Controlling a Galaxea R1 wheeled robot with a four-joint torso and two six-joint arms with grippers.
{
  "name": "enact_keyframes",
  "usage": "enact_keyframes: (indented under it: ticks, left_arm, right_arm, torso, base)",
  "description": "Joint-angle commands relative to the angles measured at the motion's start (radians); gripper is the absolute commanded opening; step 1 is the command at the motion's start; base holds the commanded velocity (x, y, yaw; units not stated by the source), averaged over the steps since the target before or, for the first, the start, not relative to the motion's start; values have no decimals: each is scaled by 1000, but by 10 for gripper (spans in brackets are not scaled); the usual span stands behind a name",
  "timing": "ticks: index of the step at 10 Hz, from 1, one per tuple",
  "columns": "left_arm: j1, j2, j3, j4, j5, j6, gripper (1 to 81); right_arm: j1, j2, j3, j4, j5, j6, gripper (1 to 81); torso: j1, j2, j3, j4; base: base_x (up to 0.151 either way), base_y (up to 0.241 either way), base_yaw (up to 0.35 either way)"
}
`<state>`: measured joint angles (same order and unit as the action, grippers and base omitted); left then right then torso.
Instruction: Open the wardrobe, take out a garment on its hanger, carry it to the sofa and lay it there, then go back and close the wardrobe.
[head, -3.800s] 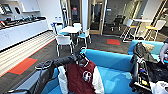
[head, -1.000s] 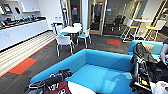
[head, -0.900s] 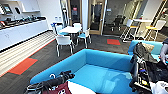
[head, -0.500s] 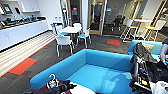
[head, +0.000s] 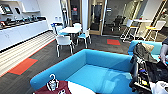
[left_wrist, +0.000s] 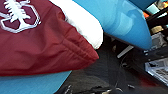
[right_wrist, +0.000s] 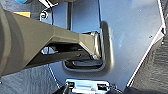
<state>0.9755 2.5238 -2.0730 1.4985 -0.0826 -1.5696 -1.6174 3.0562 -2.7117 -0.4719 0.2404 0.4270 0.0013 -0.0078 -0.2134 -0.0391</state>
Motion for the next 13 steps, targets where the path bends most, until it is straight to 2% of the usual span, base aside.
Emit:
enact_keyframes:
  ticks: [1, 2, 3, 5, 6, 8, 9, 10, 11, 12, 13]
  left_arm:
    - [76, 4, -105, 126, -59, 14, 811]
    - [125, 32, -136, 140, -59, 34, 811]
    - [163, 67, -185, 141, -59, 48, 811]
    - [223, 127, -294, 146, -65, 51, 811]
    - [249, 150, -345, 157, -100, 59, 811]
    - [297, 184, -455, 160, -230, 60, 811]
    - [314, 205, -493, 158, -243, 59, 811]
    - [328, 233, -532, 155, -243, 59, 811]
    - [341, 256, -564, 152, -243, 59, 811]
    - [357, 282, -599, 147, -235, 57, 811]
    - [370, 312, -637, 149, -229, 57, 811]
  right_arm:
    - [9, 3, 3, -8, -49, -1, 811]
    - [10, 2, 3, -7, -49, -1, 811]
    - [12, 3, 3, -7, -49, 1, 811]
    - [15, 2, 0, -5, -49, 4, 811]
    - [18, 3, 0, -5, -50, 4, 811]
    - [18, 2, 1, -5, -49, 4, 811]
    - [18, 2, 3, -7, -49, 4, 811]
    - [18, 3, 3, -7, -49, 4, 811]
    - [18, 3, 3, -7, -50, 4, 811]
    - [20, 3, 3, -10, -55, 4, 811]
    - [20, 3, 1, -11, -58, 4, 811]
  torso:
    - [0, 0, 36, 0]
    - [0, 0, 45, 0]
    - [0, 0, 23, 0]
    - [-1, -1, 33, 0]
    - [-1, -2, 35, -49]
    - [-1, -2, 34, -81]
    - [-1, -2, 34, -48]
    - [-1, -2, 34, -69]
    - [-1, -2, 34, -83]
    - [-1, -2, 34, -84]
    - [-1, -2, 76, -83]
  base:
    - [0, 0, 0]
    - [0, 0, 0]
    - [0, 0, 0]
    - [0, 0, 0]
    - [0, 0, 0]
    - [0, 0, 0]
    - [0, 0, 0]
    - [0, 0, 0]
    - [0, 0, 0]
    - [0, 0, 0]
    - [0, 0, 0]
